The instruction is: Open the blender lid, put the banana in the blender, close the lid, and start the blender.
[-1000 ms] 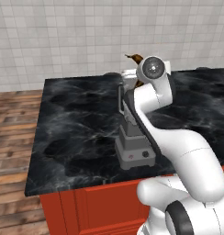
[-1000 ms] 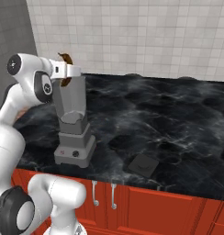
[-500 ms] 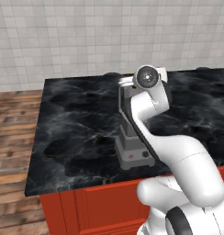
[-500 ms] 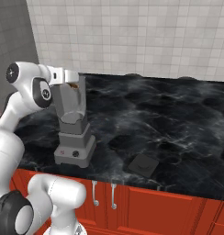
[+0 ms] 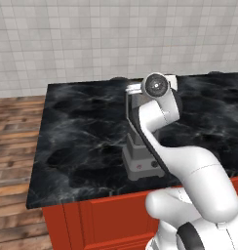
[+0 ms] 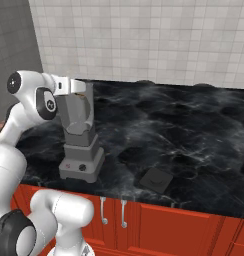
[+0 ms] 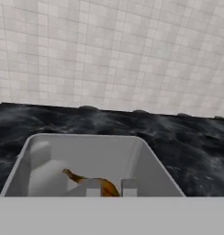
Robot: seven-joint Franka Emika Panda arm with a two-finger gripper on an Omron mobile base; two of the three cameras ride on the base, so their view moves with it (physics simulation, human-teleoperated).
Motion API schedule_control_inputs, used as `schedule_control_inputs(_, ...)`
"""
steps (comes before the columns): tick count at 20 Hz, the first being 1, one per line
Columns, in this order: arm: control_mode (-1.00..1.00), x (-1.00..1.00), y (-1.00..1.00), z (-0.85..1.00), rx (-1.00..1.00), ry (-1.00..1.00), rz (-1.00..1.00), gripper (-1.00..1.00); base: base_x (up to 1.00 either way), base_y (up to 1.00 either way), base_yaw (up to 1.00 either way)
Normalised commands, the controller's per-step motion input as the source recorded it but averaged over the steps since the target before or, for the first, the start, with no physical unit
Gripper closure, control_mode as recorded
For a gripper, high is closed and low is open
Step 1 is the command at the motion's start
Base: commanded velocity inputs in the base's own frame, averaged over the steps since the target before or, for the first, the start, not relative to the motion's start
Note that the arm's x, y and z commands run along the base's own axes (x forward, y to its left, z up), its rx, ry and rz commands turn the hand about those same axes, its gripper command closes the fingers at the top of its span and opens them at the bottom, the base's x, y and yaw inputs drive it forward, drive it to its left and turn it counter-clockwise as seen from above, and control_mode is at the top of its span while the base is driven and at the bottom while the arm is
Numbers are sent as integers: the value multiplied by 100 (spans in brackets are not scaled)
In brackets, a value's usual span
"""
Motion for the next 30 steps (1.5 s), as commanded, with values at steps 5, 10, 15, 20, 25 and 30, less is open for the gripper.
schedule_control_inputs(5,-100,0,1,25,0,0,0,-100,0,0,0)
schedule_control_inputs(10,-100,-13,-18,87,0,0,-1,-100,0,0,0)
schedule_control_inputs(15,-100,-35,-36,34,8,1,-5,-100,0,0,0)
schedule_control_inputs(20,-100,-64,-60,-6,22,7,-5,-100,0,0,0)
schedule_control_inputs(25,-100,-67,-91,-28,31,11,-5,-100,0,0,0)
schedule_control_inputs(30,-100,-46,-99,-44,24,13,-7,-100,0,0,0)
